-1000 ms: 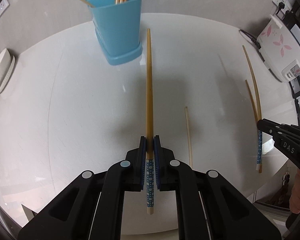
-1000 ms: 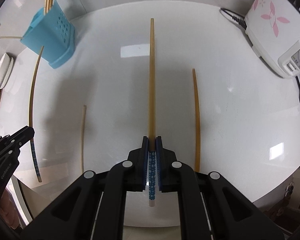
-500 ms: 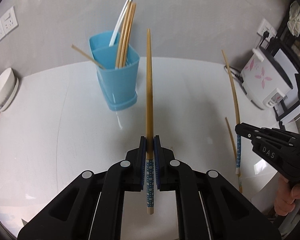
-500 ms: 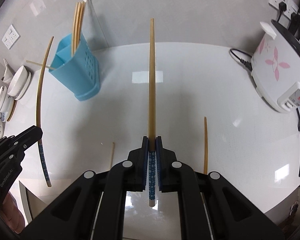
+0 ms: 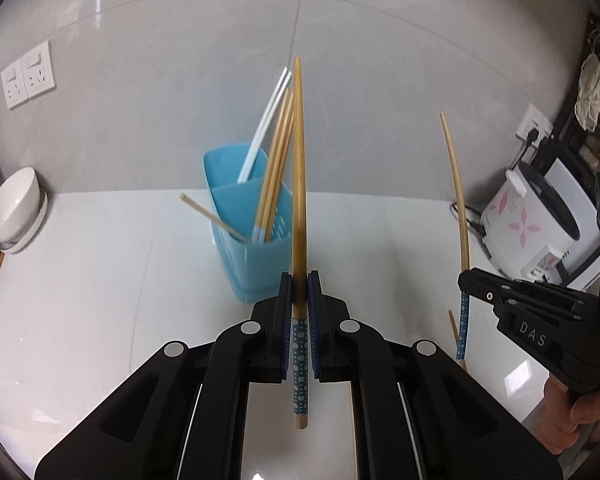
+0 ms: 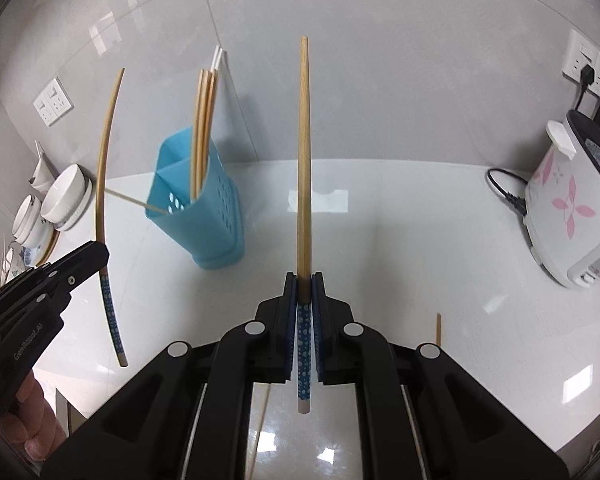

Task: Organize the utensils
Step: 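Lift both blue-tipped chopsticks and carry them upright over the blue holder, then lower the left tool's chopstick into the blue holder and open the left tool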

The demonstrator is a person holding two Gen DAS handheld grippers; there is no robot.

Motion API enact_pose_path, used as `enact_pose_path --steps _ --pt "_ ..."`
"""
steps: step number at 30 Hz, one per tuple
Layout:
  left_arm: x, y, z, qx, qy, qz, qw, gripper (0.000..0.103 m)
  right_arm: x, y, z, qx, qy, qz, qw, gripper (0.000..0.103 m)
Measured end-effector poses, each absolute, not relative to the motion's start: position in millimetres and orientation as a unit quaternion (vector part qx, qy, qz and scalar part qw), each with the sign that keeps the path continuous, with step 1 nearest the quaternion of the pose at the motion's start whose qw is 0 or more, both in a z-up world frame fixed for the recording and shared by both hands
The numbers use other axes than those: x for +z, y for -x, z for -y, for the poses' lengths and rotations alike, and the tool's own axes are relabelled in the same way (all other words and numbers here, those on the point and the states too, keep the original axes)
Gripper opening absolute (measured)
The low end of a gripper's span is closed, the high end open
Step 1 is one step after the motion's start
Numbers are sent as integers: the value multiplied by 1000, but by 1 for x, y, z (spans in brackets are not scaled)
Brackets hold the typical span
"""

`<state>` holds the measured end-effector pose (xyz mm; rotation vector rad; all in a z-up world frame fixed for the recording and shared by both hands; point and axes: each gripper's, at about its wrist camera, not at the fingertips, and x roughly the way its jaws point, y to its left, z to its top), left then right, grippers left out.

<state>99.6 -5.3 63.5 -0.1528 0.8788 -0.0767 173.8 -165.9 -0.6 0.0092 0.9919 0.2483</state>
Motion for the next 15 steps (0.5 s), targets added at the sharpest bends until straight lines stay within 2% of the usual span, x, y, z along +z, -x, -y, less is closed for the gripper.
enact_pose_path --steps 15 --pt "81 -146 -10 -42 104 -288 951 7 22 -207 133 155 -16 -428 890 7"
